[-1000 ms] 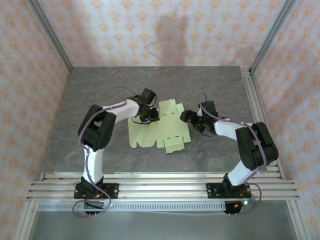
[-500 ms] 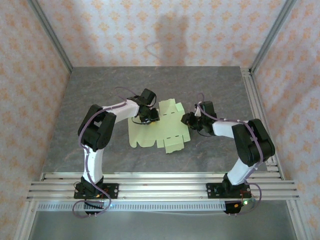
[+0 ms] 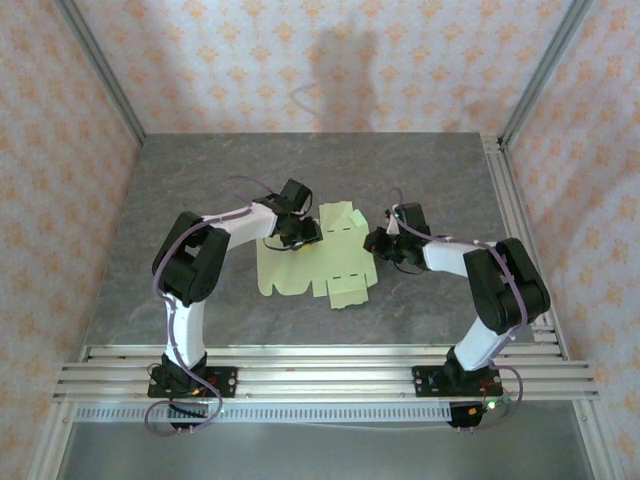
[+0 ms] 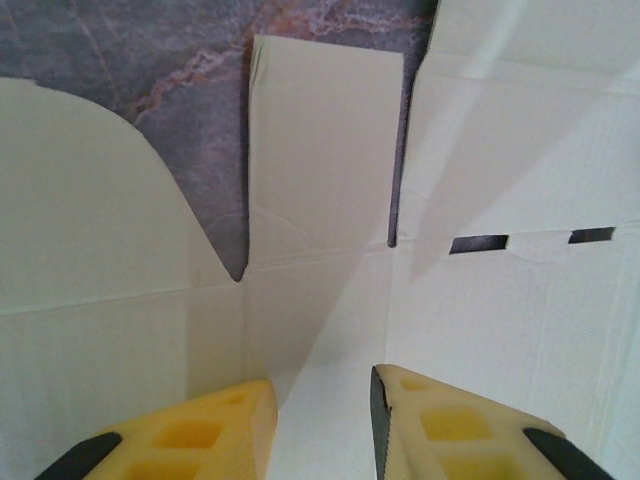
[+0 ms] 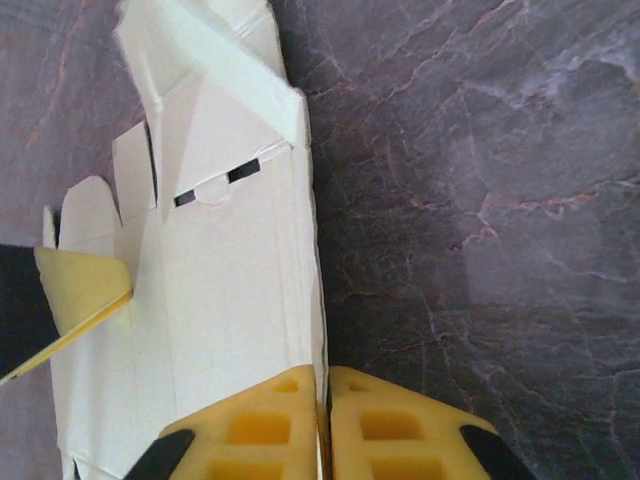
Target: Fold the paper box
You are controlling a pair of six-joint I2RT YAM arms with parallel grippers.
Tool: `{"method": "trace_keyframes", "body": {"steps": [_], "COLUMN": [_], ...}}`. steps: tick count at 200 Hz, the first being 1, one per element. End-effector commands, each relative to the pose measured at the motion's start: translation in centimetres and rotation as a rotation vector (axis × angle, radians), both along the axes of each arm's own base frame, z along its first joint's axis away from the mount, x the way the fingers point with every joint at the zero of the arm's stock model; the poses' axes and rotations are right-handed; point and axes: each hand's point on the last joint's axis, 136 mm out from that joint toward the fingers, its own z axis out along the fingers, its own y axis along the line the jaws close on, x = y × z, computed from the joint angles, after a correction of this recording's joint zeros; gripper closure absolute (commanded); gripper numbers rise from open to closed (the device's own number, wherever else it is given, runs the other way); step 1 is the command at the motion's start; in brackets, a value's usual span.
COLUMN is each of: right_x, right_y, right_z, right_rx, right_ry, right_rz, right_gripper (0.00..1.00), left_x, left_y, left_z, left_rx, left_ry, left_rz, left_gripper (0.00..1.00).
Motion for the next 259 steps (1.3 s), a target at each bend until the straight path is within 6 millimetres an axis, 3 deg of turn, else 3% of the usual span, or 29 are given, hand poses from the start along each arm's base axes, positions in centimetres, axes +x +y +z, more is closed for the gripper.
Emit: {"method": "trace_keyframes", "body": {"steps": [1,10,57,93,114,137,145,166,186,200,207,259], "right_x": [-0.1,-0.2,-0.8,-1.2,-1.6,-1.8,-1.8,-1.8,-1.7,-1.5,-1.4,-0.2], "right_y": [-1.4,-1.0,0.0,0.5,0.4,0.4,0.3,-0.7,-1.9,-2.5,-2.8,-4.4], "right_z": [0.3,0.5,1.6,1.8,1.8,2.1,2.2,1.6,1.0,1.0,1.0,2.2], "right_rx": [-0.096,-0.067,0.088,0.153,0.159,0.161,0.155,0.052,-0.153,-0.283,-0.341,-0.834], "right_ry": [-0.003,-0.008,-0.04,-0.042,-0.045,-0.06,-0.073,-0.052,-0.029,-0.025,-0.024,-0.042], "right_rz": [-0.005,-0.002,-0.039,-0.041,-0.045,-0.034,-0.032,-0.036,-0.001,0.033,0.053,0.169], "right_gripper": [0.68,0.64,0.64,0.66,0.76,0.99,1.0,1.0,1.0,1.0,1.0,1.0], "left_x": [-0.6,-0.7,-1.7,-1.9,-2.0,-1.9,-1.7,-0.8,-0.2,0.2,0.3,0.7], "left_y": [2.1,2.1,3.1,3.4,3.6,3.5,3.3,2.0,2.8,3.9,4.5,8.6], "left_z": [-0.4,-0.8,-3.2,-3.8,-3.9,-3.9,-3.6,-0.8,3.0,4.6,4.9,4.9], "left_rx": [0.076,0.075,0.097,0.11,0.117,0.106,0.091,0.016,0.037,0.062,0.065,0.063], "left_ry": [0.015,0.023,0.076,0.096,0.099,0.097,0.084,-0.011,-0.108,-0.151,-0.155,-0.146], "left_rz": [0.05,0.055,0.119,0.141,0.153,0.159,0.157,0.121,0.128,0.148,0.159,0.247], "left_gripper": [0.67,0.68,0.72,0.72,0.72,0.72,0.71,0.58,0.43,0.2,0.13,0.04]}}
